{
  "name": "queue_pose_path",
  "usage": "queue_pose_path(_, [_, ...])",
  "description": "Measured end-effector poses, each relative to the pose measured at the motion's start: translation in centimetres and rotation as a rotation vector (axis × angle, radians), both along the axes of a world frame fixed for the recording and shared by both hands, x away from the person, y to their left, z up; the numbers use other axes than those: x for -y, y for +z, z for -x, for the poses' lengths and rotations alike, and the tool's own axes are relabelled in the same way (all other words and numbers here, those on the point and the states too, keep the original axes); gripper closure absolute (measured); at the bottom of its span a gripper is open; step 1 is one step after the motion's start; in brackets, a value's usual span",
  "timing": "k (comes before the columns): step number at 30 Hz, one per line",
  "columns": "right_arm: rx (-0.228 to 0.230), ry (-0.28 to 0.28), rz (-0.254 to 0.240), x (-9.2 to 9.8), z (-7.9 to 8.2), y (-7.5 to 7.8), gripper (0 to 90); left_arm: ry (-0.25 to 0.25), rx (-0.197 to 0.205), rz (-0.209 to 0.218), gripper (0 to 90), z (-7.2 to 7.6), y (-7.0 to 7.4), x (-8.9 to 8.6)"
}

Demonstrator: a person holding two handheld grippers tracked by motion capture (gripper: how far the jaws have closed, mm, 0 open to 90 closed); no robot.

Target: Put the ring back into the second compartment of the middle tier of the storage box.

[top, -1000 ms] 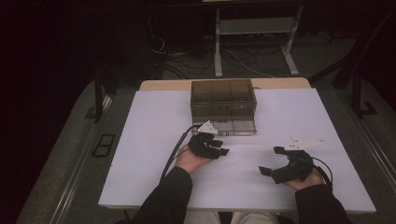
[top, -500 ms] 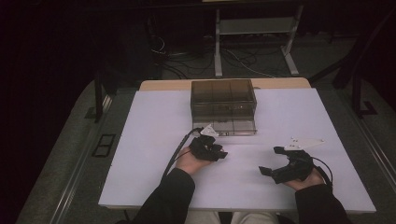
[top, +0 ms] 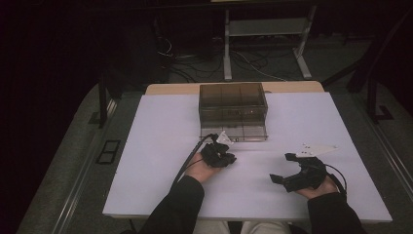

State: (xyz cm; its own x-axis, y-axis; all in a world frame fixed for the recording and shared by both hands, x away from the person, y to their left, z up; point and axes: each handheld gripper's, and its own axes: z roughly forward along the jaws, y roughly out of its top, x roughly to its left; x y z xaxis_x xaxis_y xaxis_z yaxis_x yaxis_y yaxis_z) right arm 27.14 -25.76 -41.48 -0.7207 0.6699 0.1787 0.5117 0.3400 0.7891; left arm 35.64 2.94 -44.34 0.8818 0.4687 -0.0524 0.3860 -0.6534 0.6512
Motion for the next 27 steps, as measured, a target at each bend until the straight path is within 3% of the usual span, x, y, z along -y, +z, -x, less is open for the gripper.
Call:
queue_pose_path(2, [-0.001, 0.0, 0.001, 0.0, 0.0, 0.0, 0.5, 0.023, -0.02, 0.003, 83.0, 0.1, 0.1, 0.1])
queue_pose_path(4, [0.001, 0.003, 0.005, -0.1, 0.0, 0.0, 0.4, 0.014, -0.015, 0.005, 83.5, -0.1, 0.1, 0.0])
queue_pose_path(9, [0.002, 0.003, 0.003, 0.0, 0.0, 0.1, 0.4, 0.049, -0.047, 0.057, 87.2, -0.4, 0.0, -0.3])
queue_pose_path(16, [0.0, 0.004, 0.006, 0.0, -0.1, 0.0, 0.4, 0.041, -0.043, 0.046, 87.3, -0.4, 0.0, -0.4])
queue_pose_path(25, [-0.001, 0.002, 0.007, 0.0, -0.1, 0.0, 0.5, 0.082, -0.072, 0.122, 87.3, -0.7, 0.2, -1.5])
queue_pose_path(27, [-0.003, 0.002, 0.007, 0.0, -0.1, 0.0, 0.5, 0.081, -0.075, 0.123, 87.3, -0.7, 0.2, -1.6])
